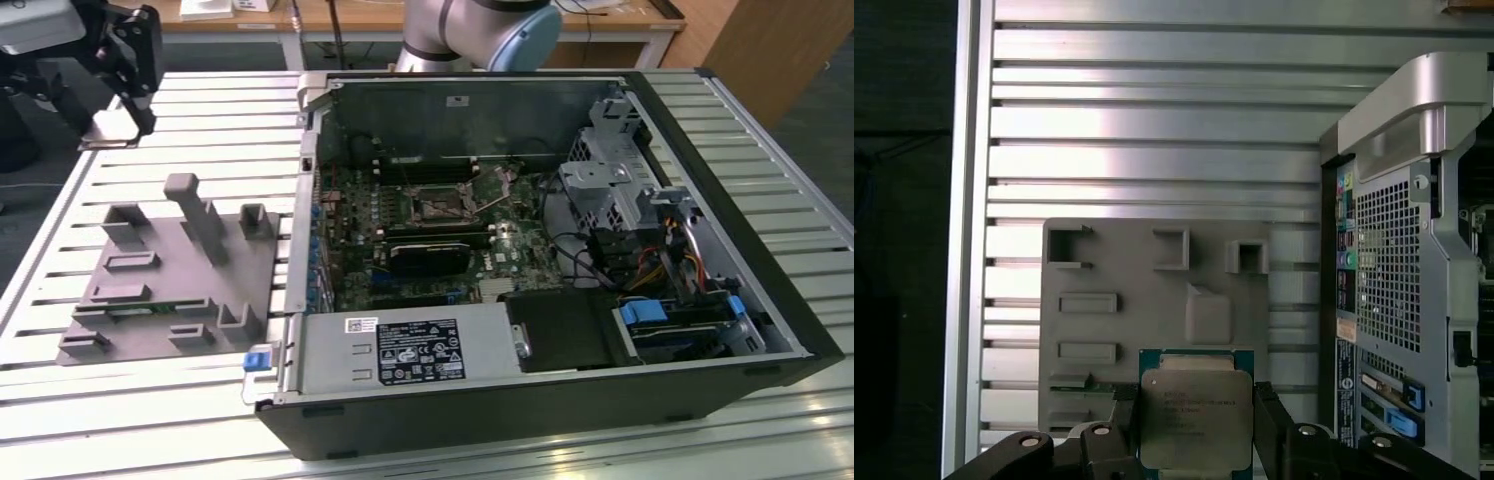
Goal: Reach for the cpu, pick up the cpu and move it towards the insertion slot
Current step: 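Pick up the cpu and move it towards the insertion slot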
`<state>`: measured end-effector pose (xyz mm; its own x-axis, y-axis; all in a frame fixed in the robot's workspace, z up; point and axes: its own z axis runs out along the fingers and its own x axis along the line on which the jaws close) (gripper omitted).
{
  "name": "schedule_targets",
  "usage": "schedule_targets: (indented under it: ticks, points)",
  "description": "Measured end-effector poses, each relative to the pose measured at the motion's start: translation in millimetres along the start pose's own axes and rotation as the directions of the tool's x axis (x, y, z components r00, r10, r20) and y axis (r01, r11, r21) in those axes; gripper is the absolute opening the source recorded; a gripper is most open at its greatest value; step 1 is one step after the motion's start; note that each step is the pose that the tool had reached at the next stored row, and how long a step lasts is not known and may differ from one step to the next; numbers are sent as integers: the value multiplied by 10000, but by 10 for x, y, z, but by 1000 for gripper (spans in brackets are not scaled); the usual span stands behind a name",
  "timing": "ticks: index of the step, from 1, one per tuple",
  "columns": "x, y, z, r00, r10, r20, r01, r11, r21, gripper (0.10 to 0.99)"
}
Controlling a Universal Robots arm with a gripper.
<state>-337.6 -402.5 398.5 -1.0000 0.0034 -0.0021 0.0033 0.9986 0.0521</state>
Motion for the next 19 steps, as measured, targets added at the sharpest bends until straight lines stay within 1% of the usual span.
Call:
schedule_targets:
  ticks: [5, 19]
  points:
    - [-71, 0, 1, 10000, -3, 0, 3, 10000, 0, 541]
    - [-219, 0, 1, 10000, -19, -1, 19, 10000, -1, 541]
